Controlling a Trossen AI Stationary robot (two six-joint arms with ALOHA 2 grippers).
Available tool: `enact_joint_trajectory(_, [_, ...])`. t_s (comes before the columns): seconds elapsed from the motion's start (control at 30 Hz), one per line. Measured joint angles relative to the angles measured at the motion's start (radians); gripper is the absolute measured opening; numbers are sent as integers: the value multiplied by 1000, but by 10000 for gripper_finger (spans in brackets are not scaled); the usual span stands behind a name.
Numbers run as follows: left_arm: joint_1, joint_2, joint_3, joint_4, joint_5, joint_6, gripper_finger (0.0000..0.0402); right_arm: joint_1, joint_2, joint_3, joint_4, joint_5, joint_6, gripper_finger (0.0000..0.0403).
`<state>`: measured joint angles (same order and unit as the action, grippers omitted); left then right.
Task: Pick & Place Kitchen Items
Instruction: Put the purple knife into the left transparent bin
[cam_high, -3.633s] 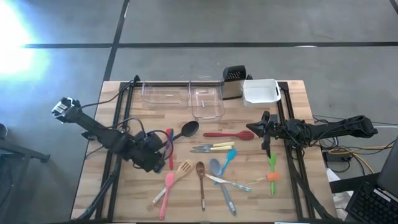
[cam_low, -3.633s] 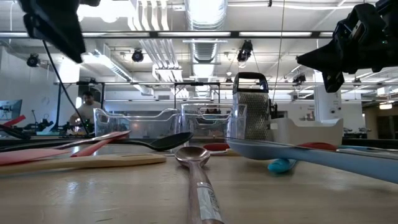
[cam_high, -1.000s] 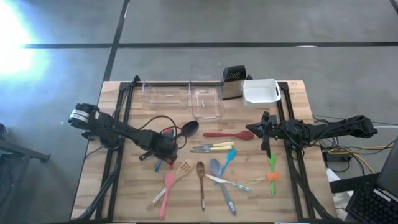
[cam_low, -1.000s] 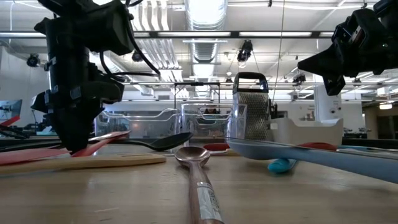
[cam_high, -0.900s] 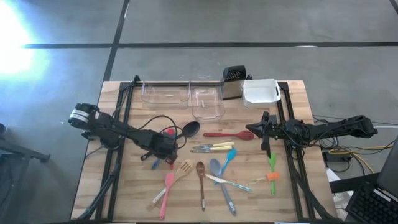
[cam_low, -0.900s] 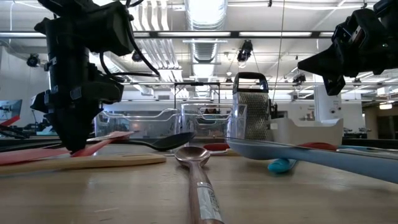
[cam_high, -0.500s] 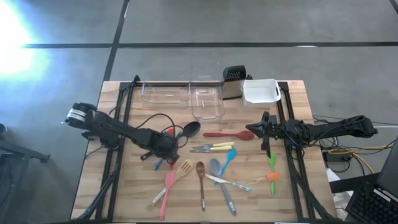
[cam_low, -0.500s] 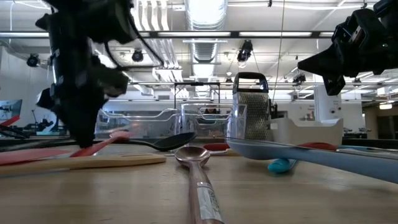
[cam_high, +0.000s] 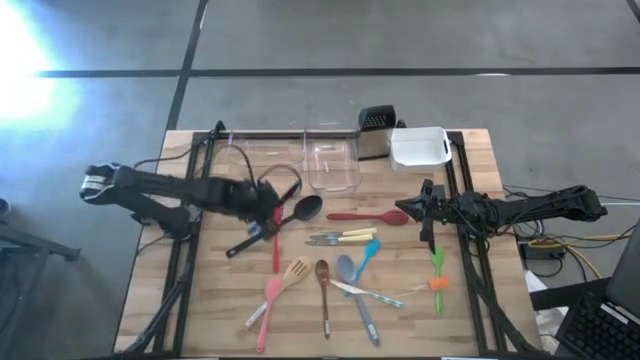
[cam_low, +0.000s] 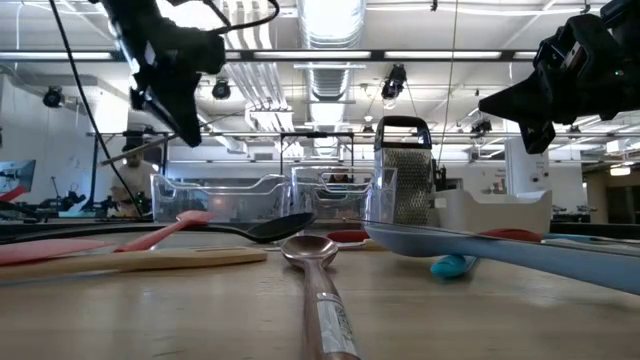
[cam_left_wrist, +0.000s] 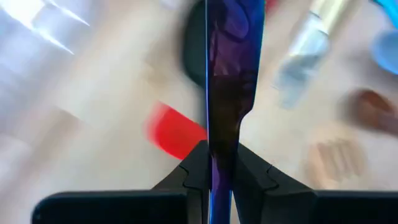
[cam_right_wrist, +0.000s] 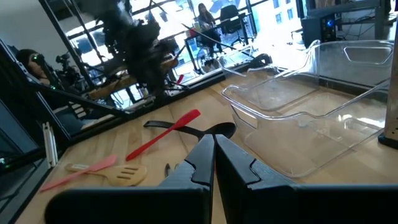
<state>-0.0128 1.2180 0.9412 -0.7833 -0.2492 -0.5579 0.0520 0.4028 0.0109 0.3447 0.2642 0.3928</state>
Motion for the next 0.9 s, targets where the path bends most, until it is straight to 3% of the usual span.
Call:
enact_joint_trajectory(0.23, [271,-13,102,-18,-41,515,45,0,0,0,1,0,0,8])
enact_joint_trajectory(0.47, [555,47,247,-14,-44,840,45,0,0,0,1,0,0,8])
enact_joint_trajectory(0.7, [729,187,389,-2,15,1018,45,0,0,0,1,0,0,9])
enact_joint_trajectory(0.9, [769,335,454,-21,67,1084,45,0,0,0,-1,0,0,8])
